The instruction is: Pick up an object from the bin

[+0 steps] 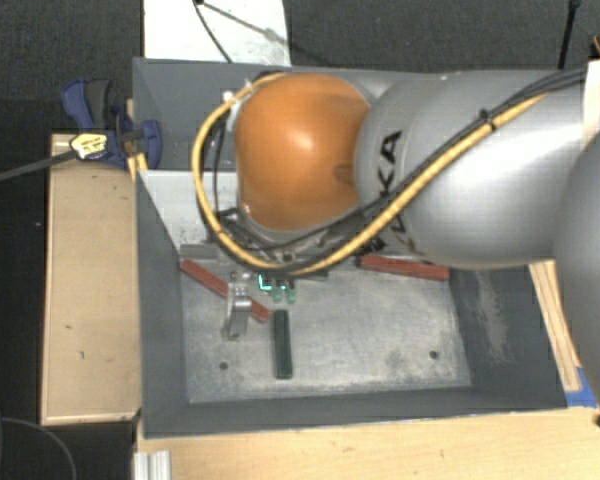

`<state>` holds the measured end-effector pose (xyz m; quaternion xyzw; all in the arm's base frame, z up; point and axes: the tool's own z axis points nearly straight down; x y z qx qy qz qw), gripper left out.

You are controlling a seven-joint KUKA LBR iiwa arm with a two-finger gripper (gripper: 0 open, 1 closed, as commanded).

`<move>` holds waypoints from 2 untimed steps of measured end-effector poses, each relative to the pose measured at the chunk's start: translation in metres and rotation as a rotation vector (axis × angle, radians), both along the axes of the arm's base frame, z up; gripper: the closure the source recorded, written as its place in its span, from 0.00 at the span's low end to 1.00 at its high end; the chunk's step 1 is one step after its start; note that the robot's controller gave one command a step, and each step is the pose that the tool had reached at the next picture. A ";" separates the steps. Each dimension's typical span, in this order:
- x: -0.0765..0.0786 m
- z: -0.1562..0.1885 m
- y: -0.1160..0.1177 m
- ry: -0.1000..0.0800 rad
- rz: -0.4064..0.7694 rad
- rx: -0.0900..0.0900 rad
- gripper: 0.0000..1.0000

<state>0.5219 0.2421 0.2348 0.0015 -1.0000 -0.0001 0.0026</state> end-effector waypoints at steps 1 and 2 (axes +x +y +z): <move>0.064 -0.043 -0.064 -0.009 -0.092 -0.002 0.00; 0.050 -0.169 -0.069 0.001 -0.003 -0.002 0.00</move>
Offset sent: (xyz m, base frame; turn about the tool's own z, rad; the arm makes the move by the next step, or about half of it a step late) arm 0.0613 -0.0589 -0.0407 0.0845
